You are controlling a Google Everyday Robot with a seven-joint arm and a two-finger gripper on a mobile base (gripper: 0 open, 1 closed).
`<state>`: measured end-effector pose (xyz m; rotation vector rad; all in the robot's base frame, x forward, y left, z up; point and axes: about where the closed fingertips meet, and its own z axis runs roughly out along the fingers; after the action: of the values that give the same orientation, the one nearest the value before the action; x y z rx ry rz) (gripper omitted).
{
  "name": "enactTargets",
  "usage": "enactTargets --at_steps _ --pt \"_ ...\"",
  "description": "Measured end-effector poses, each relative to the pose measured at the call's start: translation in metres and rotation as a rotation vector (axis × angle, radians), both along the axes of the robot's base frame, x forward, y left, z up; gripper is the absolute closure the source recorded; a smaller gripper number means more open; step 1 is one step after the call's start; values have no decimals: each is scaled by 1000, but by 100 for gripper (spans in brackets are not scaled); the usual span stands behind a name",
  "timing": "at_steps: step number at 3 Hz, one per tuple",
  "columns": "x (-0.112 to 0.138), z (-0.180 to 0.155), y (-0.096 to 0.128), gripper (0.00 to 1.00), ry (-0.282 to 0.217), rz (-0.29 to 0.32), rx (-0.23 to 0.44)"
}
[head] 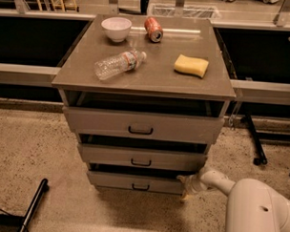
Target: Open bottom drawer
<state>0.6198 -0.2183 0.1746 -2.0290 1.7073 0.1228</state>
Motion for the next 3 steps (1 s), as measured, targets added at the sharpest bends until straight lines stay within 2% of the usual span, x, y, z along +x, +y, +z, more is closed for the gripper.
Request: enactTargets --at_steps 1,2,3 --pt "0 0 0 52 0 0 0" --pt "-13 -4 2 49 21 -3 -23" --pt "-14 4 2 45 24 -3 -30"
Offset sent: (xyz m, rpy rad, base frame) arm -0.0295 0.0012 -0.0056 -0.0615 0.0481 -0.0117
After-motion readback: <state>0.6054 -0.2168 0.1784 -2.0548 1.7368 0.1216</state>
